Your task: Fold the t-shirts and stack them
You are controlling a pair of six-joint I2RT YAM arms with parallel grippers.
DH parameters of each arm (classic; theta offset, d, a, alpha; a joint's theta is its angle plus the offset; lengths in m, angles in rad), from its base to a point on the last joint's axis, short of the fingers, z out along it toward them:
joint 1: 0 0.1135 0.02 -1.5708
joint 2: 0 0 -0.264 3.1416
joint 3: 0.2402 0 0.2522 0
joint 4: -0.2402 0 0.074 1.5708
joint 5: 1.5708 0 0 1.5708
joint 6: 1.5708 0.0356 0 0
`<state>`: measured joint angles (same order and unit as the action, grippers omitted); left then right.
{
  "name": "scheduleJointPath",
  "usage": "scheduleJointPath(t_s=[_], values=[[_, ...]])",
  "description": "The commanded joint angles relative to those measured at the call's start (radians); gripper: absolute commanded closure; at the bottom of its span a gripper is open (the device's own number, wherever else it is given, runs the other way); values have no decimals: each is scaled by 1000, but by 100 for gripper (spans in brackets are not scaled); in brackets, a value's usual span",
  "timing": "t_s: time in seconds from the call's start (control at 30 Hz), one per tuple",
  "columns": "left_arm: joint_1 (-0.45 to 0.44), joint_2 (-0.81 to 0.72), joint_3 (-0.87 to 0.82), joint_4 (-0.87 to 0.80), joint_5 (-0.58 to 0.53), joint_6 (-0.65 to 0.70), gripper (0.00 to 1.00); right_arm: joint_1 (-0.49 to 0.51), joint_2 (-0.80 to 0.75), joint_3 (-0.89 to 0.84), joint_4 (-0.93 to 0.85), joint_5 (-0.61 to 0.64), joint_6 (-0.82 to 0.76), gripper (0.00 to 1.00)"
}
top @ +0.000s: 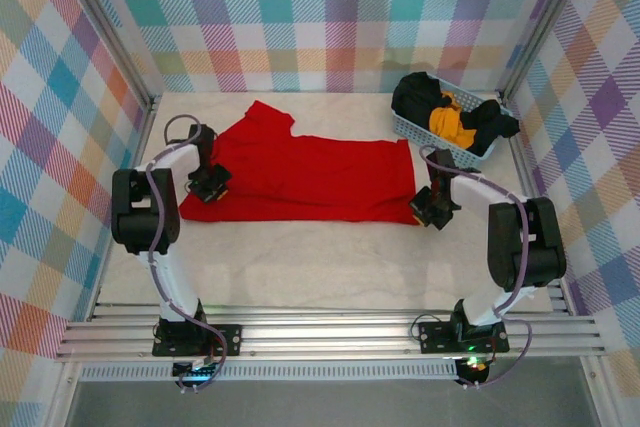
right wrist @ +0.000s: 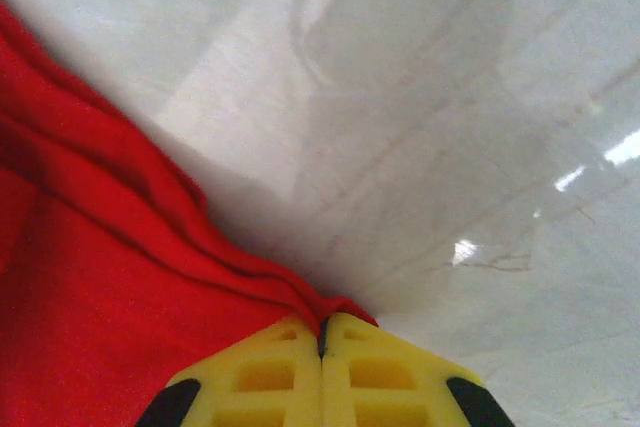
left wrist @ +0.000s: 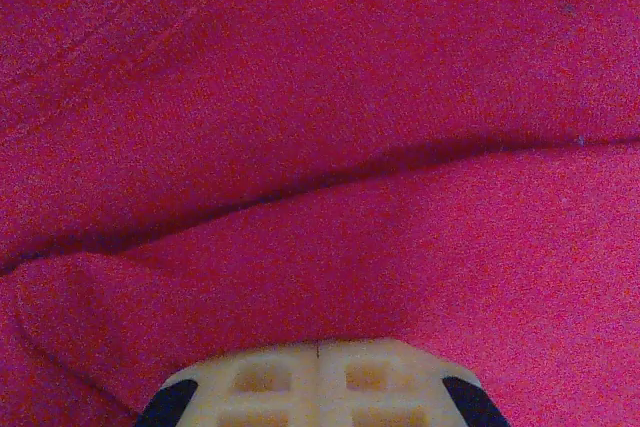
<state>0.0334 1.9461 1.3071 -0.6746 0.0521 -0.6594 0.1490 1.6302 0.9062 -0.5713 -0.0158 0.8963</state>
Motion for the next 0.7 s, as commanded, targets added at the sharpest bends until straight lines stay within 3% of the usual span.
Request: scheduleJointPath(t_s=[0.0, 0.2, 0.3, 0.33, 0.4, 0.47, 0.5, 0.67], values=[[37, 43, -71, -19, -43, -47, 100, -23, -27, -48, -83, 71, 29, 100], [35, -6, -97, 19, -15, -64, 100, -23, -43, -66, -101, 121, 42, 100], [31, -26, -80, 25, 62, -35, 100, -24, -89, -62, -88, 120, 25, 100], [26, -48, -69, 12, 68, -24, 97, -23, -105, -53, -86, 108, 10, 100], [12, -107, -51, -10, 47, -16, 80, -17, -135, -24, -100, 96, -11, 88], [9, -164, -31, -16, 40, -10, 48, -6, -160, 20, -114, 69, -43, 79], [9, -172, -13, -22, 40, -3, 42, 1, -161, 41, -131, 63, -49, 77], [16, -63, 163, -56, 93, 40, 43, 30, -128, 140, -145, 6, -57, 69]])
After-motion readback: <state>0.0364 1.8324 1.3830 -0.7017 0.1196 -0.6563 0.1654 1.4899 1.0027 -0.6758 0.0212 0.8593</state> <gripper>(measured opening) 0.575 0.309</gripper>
